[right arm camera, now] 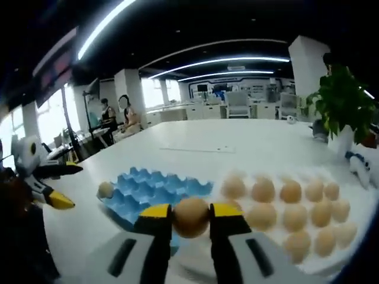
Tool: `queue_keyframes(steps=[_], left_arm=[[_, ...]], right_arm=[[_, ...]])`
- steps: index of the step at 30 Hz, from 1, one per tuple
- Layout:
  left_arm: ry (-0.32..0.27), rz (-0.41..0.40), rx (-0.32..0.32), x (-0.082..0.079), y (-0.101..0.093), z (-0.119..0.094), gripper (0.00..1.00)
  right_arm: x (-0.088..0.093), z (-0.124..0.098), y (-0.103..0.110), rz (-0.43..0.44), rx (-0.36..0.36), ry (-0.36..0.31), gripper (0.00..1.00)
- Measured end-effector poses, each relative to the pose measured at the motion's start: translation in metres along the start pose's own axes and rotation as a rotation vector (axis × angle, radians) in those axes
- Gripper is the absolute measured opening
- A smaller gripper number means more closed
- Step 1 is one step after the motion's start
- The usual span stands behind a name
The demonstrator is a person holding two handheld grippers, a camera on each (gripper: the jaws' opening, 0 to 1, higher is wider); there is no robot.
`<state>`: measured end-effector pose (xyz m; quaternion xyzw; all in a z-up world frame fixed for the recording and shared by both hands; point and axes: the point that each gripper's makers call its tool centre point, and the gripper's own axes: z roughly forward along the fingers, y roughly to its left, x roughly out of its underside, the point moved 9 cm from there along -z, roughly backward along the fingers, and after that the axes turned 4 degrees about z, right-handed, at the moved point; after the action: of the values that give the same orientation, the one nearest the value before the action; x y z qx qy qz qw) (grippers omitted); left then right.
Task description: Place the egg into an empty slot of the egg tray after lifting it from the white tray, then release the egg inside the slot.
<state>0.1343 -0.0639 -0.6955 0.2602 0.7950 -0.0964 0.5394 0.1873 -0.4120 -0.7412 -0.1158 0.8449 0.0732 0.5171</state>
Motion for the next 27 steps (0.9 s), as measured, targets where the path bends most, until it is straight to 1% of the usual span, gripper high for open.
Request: queue_keyframes(steps=[1,2,3,4,5,6,12,15,17,23,24,26,27], left_arm=[[-0.001,-0.004,-0.001,0.0,0.0,0.0,0.8],[-0.003,-0.011,-0.001,0.001,0.001,-0.001,0.8],[-0.004,0.0,-0.006,0.0,0.003,-0.002,0.8],[-0.008,0.002,-0.018,-0.001,0.006,-0.004,0.8],[-0.007,0.001,-0.02,-0.001,0.007,-0.005,0.8],[-0.006,0.002,-0.022,0.0,0.008,-0.005,0.8],[-0.003,0.003,-0.024,-0.001,0.006,-0.003,0.8],[0.0,0.004,-0.021,-0.001,0.005,-0.003,0.8],[0.006,0.001,-0.02,0.001,0.005,-0.002,0.8],[0.01,0.004,-0.023,0.004,0.007,-0.004,0.8],[0.01,-0.001,-0.028,0.005,0.008,-0.005,0.8],[0.012,-0.003,-0.03,0.007,0.009,-0.007,0.8],[0.014,-0.006,-0.031,0.008,0.009,-0.008,0.8]], right_arm=[[-0.001,0.0,-0.001,0.005,-0.001,0.001,0.24],[-0.002,0.0,-0.001,0.033,0.005,0.004,0.24],[-0.005,-0.002,-0.003,0.067,0.006,0.006,0.24],[-0.014,-0.01,-0.006,0.108,0.013,-0.043,0.24],[-0.017,-0.011,-0.007,0.108,0.014,-0.048,0.24],[-0.025,-0.012,-0.009,0.115,0.006,-0.065,0.24],[-0.026,-0.012,-0.008,0.121,-0.017,-0.063,0.24],[-0.031,-0.013,-0.002,0.138,-0.042,-0.081,0.24],[-0.033,-0.011,0.007,0.137,-0.07,-0.081,0.24],[-0.044,0.005,0.053,0.111,-0.2,-0.088,0.24],[-0.048,0.01,0.069,0.094,-0.246,-0.086,0.24],[-0.051,0.015,0.085,0.077,-0.294,-0.084,0.24],[-0.055,0.021,0.112,0.048,-0.376,-0.076,0.24]])
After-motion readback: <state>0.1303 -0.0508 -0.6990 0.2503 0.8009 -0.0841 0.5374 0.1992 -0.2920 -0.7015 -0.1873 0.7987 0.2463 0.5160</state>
